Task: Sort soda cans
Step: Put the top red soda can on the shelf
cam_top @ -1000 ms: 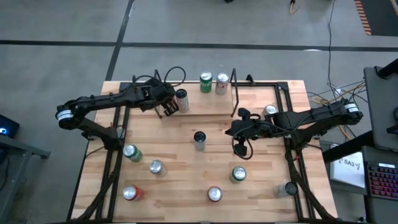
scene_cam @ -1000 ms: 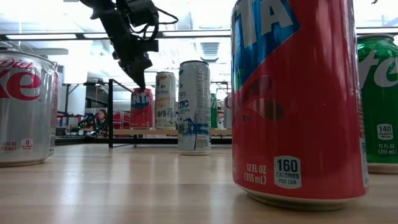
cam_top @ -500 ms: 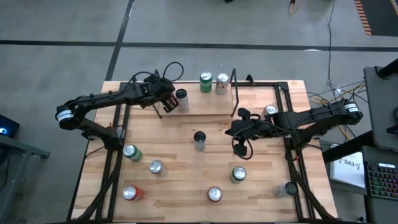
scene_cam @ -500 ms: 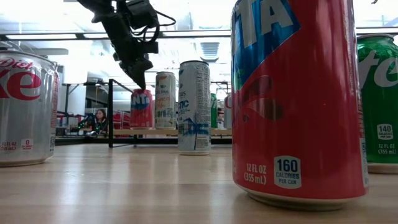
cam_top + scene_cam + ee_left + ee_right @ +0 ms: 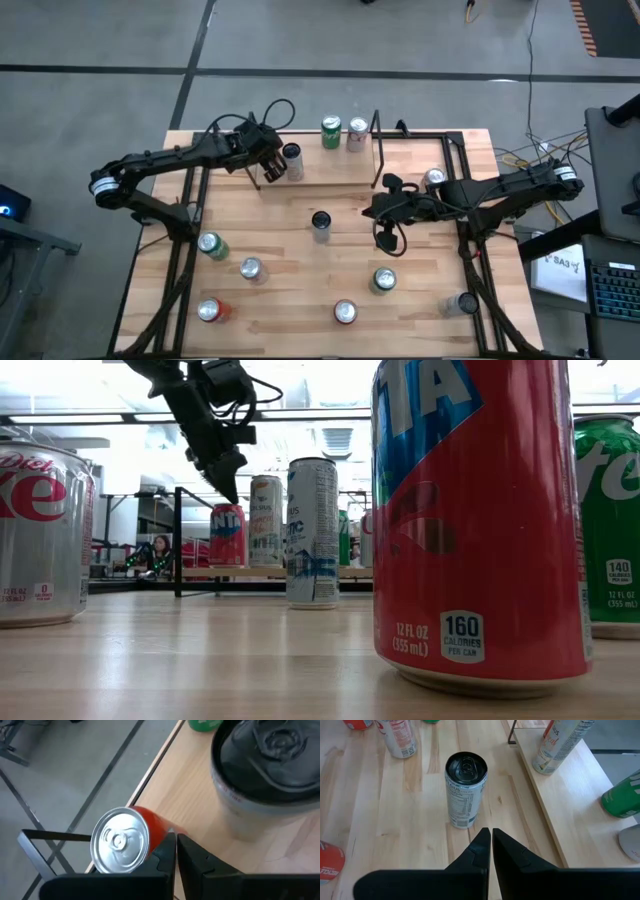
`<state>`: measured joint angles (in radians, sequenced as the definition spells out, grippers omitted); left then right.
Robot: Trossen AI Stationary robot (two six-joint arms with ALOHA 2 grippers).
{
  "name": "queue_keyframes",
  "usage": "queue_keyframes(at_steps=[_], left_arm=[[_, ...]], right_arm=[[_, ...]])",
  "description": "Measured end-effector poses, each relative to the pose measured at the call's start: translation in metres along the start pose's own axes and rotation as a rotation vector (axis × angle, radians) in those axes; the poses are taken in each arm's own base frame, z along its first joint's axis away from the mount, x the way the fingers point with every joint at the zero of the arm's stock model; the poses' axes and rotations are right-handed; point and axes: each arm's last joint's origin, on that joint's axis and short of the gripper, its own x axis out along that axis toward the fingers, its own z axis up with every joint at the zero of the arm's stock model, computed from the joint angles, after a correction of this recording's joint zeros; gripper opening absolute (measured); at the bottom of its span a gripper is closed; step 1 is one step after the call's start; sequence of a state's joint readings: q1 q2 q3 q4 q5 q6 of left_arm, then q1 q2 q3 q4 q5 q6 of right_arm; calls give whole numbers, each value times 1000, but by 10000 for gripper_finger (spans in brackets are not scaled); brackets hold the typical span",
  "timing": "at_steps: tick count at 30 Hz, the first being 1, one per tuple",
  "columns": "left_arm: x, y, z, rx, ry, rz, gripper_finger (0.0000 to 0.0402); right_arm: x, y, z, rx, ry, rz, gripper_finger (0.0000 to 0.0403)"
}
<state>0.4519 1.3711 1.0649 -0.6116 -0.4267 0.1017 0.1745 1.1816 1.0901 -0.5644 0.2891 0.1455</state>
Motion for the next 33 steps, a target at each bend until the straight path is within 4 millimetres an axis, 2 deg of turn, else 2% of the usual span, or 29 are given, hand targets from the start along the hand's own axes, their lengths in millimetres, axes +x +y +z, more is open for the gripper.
queue_keyframes(at_steps=[9, 14, 19, 23, 29, 33], left_arm=[[-18, 8, 7, 39, 54, -33, 0], [-36, 13, 26, 23, -32, -180, 0], [-48, 25, 39, 46, -92, -154, 0], [-45, 37, 38, 55, -85, -124, 0], [-29, 57, 26, 16, -14, -79, 0], [-25, 60, 25, -20, -13, -128, 0]], right_arm=[[0, 0, 0, 1, -1, 0, 9], [0, 0, 0, 0, -1, -1, 9], [0, 0, 0, 0, -1, -1, 9], [0, 0, 0, 1, -1, -1, 9], [0, 0, 0, 0, -1, -1, 9], [0, 0, 0, 0, -1, -1, 9]])
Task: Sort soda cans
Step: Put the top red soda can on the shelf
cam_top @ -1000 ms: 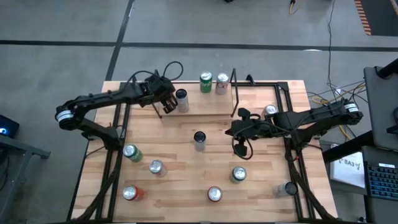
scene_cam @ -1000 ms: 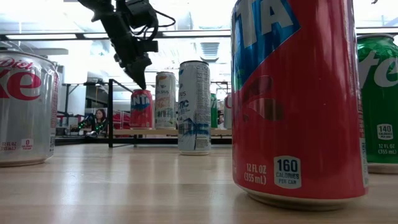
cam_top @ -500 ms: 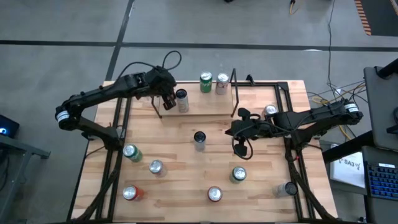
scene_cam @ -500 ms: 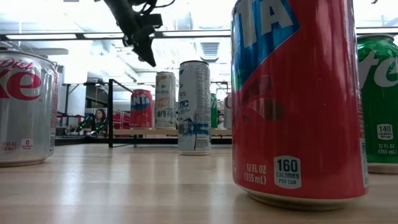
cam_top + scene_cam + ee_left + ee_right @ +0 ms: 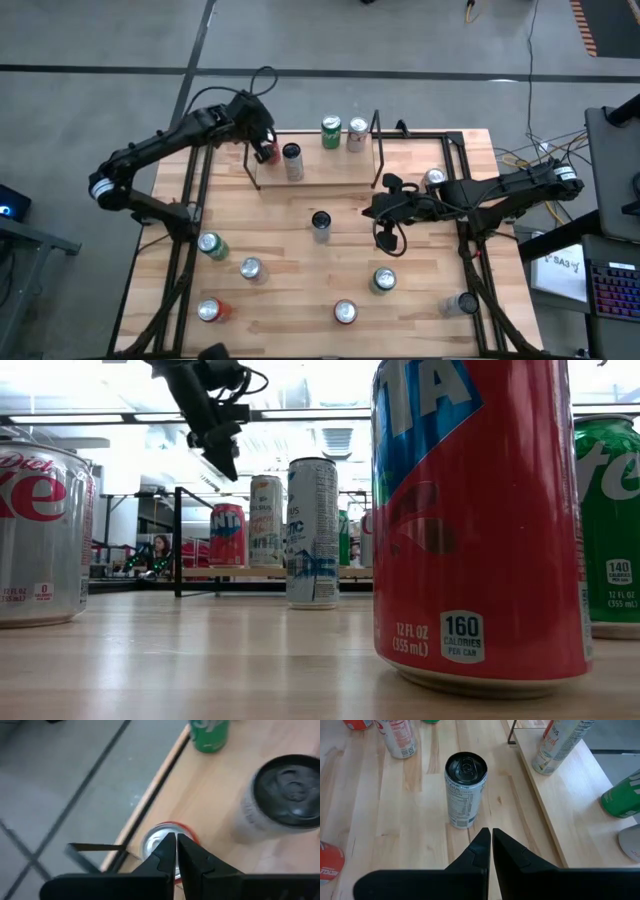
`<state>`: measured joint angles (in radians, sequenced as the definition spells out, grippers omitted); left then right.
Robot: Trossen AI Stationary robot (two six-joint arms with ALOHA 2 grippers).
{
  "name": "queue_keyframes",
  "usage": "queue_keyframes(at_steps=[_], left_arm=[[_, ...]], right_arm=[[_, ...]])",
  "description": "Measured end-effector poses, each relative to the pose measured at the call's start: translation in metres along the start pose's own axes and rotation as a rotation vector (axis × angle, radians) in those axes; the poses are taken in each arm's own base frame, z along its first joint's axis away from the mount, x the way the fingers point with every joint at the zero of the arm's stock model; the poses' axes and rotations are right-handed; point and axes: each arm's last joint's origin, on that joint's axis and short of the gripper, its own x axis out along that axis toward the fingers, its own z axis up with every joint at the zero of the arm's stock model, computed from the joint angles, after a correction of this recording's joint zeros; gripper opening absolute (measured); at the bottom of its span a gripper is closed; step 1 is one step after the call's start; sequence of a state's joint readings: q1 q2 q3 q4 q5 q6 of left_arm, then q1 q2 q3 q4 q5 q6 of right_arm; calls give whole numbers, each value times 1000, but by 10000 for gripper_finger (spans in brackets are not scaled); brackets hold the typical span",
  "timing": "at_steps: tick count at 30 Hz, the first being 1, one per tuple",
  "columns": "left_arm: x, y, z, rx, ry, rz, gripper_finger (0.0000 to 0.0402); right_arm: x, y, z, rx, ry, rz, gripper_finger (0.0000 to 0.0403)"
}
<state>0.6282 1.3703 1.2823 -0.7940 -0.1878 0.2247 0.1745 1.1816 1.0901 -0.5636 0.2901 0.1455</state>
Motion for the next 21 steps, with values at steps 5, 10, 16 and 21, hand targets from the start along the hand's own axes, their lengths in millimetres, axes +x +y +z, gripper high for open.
queue_keyframes(at_steps=[5, 10, 16, 21], left_arm=[[11, -2, 0, 4, 29, -20, 0], [21, -4, 0, 12, 59, -26, 0], [33, -1, -1, 6, 98, -5, 0], [39, 0, -2, 9, 122, 19, 0]], right_arm=[[0, 0, 0, -6, -1, -9, 9], [0, 0, 0, -6, -1, -9, 9], [1, 0, -2, -9, 4, -19, 9], [3, -1, -4, -4, 12, -27, 9]])
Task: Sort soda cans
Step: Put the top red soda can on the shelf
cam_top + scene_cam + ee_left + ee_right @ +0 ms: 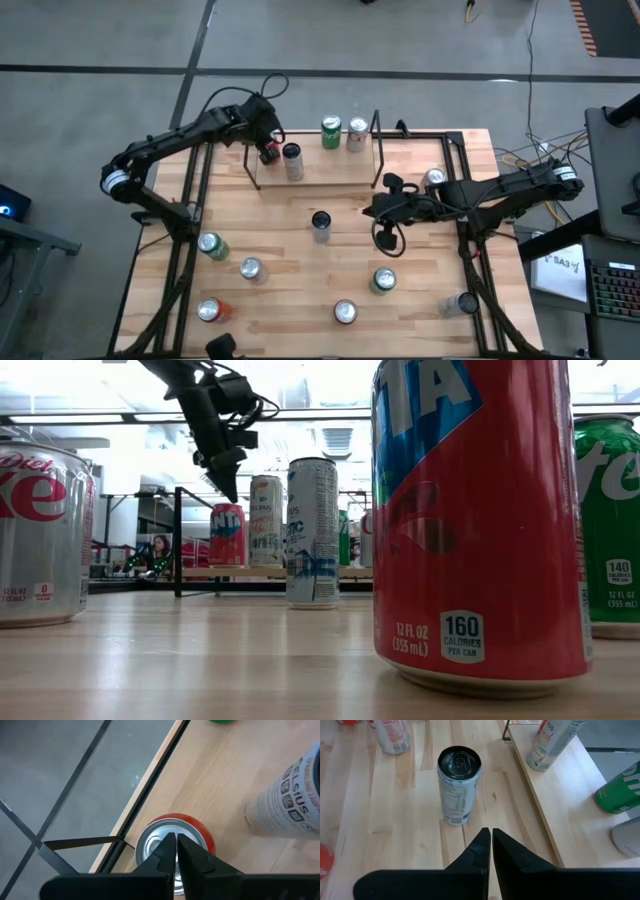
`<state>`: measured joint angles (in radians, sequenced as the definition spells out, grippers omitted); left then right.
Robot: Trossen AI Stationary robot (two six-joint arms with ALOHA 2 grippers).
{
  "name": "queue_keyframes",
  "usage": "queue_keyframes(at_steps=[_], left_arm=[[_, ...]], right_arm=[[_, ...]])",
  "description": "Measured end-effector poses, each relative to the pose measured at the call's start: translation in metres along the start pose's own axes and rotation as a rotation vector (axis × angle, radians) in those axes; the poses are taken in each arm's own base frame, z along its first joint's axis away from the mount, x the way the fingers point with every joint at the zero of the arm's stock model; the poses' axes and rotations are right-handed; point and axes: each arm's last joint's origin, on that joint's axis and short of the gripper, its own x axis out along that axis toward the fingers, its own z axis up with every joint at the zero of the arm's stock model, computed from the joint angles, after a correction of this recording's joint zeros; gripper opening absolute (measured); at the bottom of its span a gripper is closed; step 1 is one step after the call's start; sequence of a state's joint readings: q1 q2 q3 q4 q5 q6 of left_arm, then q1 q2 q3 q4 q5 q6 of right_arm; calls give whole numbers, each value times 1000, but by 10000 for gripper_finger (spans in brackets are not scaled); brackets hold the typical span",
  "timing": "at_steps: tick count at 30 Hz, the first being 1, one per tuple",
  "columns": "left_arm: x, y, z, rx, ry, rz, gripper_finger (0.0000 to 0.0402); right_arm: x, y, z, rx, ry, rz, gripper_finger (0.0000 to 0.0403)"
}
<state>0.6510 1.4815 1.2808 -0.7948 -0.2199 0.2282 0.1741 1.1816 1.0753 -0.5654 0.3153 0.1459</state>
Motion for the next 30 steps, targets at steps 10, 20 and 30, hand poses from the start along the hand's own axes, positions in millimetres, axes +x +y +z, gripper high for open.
queue_keyframes(at_steps=[10, 20, 30], left_arm=[[2, 0, 1, 2, -3, 2, 0], [2, 1, 4, -9, -33, 7, 0], [2, 1, 4, -9, -35, 7, 0]], right_arm=[[0, 0, 0, 0, 1, 0, 9], [0, 0, 0, -1, 2, 0, 9], [0, 0, 0, -1, 1, 0, 9]])
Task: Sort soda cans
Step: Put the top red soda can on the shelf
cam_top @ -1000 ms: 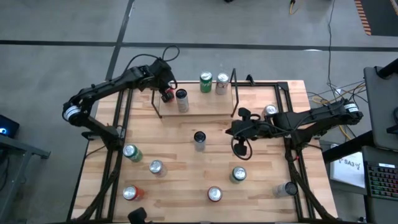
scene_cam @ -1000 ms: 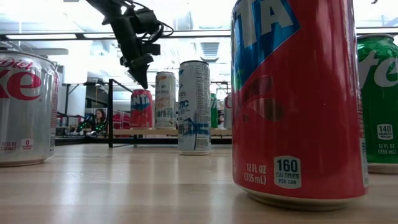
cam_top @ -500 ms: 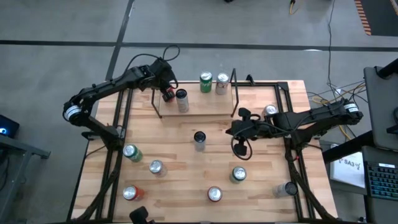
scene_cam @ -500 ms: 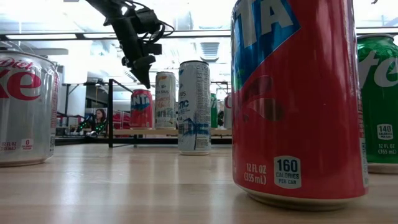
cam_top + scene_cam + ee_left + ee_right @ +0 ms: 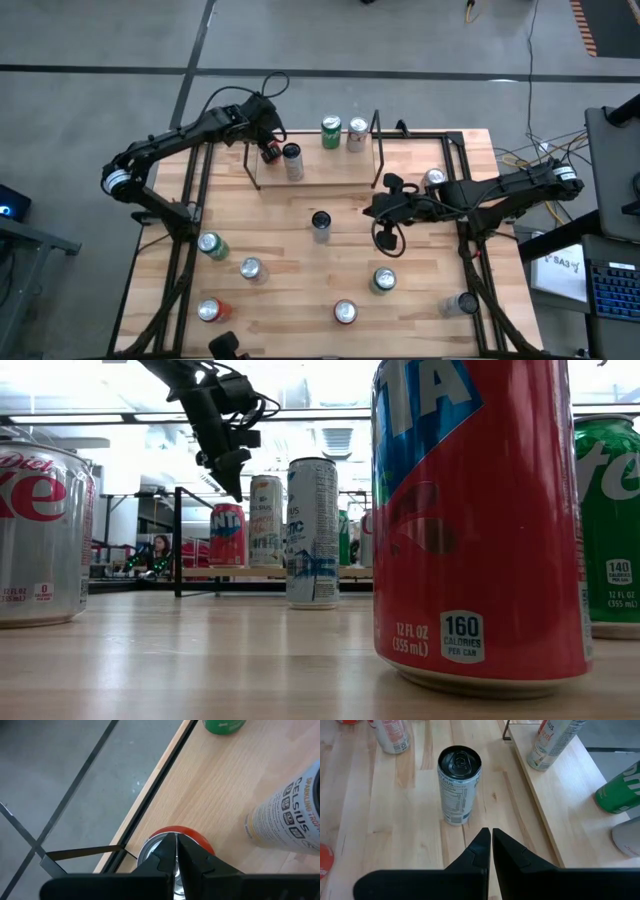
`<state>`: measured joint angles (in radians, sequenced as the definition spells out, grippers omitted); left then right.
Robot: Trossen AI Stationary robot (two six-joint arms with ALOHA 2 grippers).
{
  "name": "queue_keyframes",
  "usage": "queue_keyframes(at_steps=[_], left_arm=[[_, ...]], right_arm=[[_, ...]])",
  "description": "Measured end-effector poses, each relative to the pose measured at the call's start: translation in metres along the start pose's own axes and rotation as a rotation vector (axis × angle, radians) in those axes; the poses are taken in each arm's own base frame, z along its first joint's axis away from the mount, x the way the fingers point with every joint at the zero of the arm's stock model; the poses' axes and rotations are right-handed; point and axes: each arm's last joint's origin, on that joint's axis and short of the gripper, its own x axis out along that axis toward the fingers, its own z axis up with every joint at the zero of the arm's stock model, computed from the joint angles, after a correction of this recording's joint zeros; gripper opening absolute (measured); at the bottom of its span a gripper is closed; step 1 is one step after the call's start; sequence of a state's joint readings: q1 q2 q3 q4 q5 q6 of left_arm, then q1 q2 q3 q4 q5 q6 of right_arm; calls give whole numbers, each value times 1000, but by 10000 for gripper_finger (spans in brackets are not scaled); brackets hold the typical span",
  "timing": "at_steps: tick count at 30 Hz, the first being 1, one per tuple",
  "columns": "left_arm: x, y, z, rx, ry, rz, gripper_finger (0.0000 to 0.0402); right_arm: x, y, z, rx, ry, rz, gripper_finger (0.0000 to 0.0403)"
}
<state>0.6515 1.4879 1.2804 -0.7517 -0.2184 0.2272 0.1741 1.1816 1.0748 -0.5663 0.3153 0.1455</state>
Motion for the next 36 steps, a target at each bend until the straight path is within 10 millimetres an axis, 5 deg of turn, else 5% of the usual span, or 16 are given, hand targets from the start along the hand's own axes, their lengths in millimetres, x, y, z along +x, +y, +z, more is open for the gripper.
queue_keyframes(at_steps=[36], left_arm=[[8, -3, -4, -5, -14, 3, 0]], right_arm=[[0, 0, 0, 0, 0, 0, 9]])
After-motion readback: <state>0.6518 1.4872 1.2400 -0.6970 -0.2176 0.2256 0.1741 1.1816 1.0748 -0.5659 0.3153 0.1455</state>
